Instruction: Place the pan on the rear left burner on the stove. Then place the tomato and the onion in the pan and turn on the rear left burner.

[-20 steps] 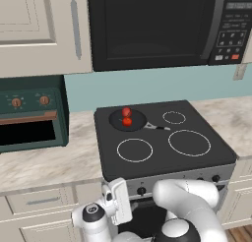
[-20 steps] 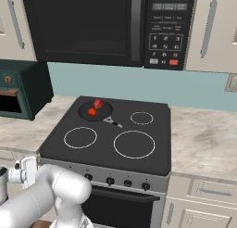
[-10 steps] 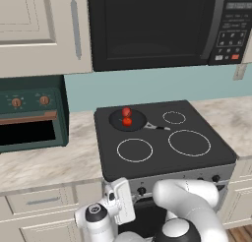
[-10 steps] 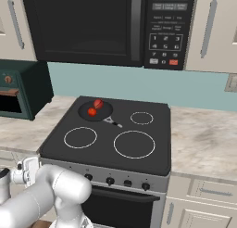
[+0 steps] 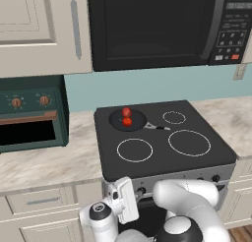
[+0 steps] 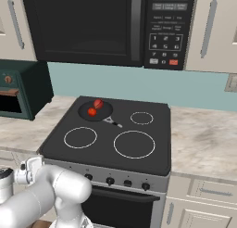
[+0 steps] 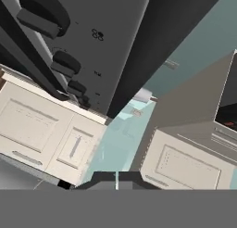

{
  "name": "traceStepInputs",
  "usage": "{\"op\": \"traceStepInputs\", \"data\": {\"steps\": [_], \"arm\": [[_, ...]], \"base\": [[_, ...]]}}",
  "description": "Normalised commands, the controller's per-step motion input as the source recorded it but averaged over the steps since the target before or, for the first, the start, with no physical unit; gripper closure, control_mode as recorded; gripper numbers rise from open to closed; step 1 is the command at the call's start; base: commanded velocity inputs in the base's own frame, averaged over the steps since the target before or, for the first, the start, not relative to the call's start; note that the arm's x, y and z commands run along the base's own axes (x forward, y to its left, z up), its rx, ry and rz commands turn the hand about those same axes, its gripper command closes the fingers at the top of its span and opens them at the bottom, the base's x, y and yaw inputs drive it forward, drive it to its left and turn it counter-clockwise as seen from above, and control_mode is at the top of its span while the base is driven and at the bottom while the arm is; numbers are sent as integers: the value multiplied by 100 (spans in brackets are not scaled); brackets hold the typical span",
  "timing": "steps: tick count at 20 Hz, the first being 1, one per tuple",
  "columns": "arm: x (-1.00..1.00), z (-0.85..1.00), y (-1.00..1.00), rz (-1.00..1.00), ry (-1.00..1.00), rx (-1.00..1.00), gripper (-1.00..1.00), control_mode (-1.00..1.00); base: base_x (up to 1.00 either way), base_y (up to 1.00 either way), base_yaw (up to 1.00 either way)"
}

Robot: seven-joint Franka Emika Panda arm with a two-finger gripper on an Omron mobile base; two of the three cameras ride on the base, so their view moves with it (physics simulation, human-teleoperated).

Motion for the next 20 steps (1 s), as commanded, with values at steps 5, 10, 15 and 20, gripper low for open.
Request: {"op": "traceStepInputs", "data": {"steps": [5, 10, 15, 20], "arm": [[11, -3, -1, 9, 2, 0, 100, -100], [8, -12, 0, 11, 3, 0, 100, -100], [0, -23, 0, 11, 7, 0, 100, -100], [4, -20, 0, 11, 9, 2, 100, -100]], "base": [[0, 0, 0], [0, 0, 0], [0, 0, 0], [0, 0, 0]]}}
